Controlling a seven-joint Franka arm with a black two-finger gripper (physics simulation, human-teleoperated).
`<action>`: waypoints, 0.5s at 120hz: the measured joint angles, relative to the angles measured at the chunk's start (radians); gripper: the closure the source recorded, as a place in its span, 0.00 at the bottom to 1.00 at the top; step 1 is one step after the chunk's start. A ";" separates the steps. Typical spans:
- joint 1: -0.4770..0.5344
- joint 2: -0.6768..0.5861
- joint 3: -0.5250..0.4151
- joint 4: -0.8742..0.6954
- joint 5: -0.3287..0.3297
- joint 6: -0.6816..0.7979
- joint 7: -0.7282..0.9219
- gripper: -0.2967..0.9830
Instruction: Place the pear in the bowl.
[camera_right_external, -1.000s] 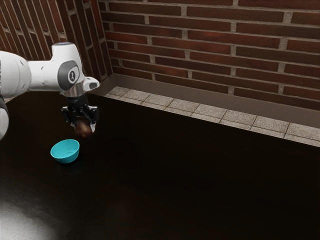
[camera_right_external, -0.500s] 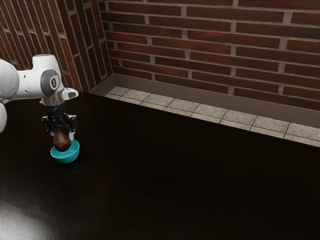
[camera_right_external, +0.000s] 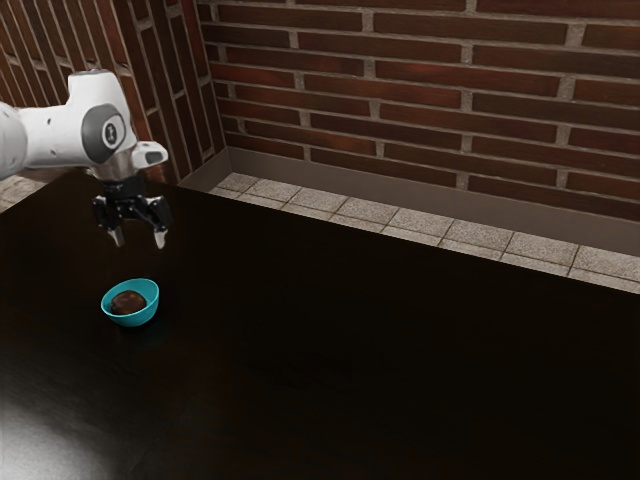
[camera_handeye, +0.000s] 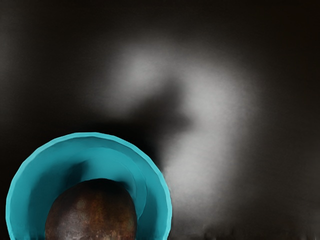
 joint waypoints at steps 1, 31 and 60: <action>-0.003 -0.007 0.000 0.001 0.000 -0.003 0.003 0.27; -0.109 -0.273 -0.091 0.010 0.023 -0.147 0.015 0.25; -0.207 -0.353 -0.162 0.025 0.093 -0.288 -0.033 0.24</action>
